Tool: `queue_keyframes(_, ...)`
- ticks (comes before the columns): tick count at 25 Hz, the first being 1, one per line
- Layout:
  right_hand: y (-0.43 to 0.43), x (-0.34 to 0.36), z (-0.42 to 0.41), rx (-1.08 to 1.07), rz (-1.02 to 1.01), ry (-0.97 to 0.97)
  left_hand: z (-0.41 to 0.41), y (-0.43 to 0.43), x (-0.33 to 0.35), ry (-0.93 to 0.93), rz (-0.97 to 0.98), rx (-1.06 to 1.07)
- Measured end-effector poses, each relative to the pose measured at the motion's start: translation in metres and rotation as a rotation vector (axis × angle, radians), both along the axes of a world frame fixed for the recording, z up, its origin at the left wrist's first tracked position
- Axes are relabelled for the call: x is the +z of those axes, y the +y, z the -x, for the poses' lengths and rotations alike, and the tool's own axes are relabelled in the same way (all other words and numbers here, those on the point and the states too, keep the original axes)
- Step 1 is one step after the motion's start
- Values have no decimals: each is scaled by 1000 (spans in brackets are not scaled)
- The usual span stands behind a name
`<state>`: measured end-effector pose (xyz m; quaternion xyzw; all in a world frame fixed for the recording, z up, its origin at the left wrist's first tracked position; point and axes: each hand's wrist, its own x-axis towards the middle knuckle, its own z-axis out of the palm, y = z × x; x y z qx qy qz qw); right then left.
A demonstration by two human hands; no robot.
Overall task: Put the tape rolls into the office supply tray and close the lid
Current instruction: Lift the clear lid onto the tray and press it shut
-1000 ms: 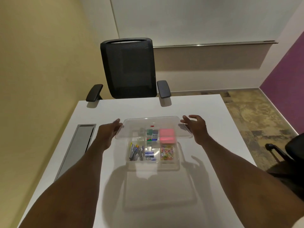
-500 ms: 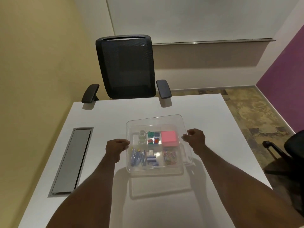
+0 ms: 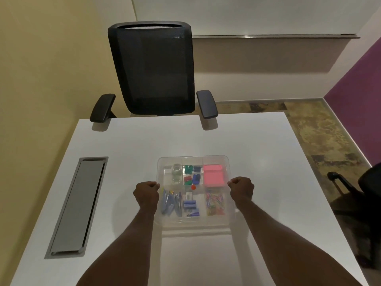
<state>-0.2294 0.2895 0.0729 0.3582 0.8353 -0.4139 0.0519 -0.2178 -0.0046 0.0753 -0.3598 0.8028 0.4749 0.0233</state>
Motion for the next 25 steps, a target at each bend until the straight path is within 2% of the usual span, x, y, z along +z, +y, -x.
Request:
queue_keyframes(21,-11,-16,17,4,-51,-51,21,9,-26,-69,65,10)
queue_keyframes(23,-17,-15,14,18,-90,-44,18,15,-25,-63,109,-2)
queue_keyframes(25,-25,-12,13,115,-231,-56,17,23,-25,-50,255,-90)
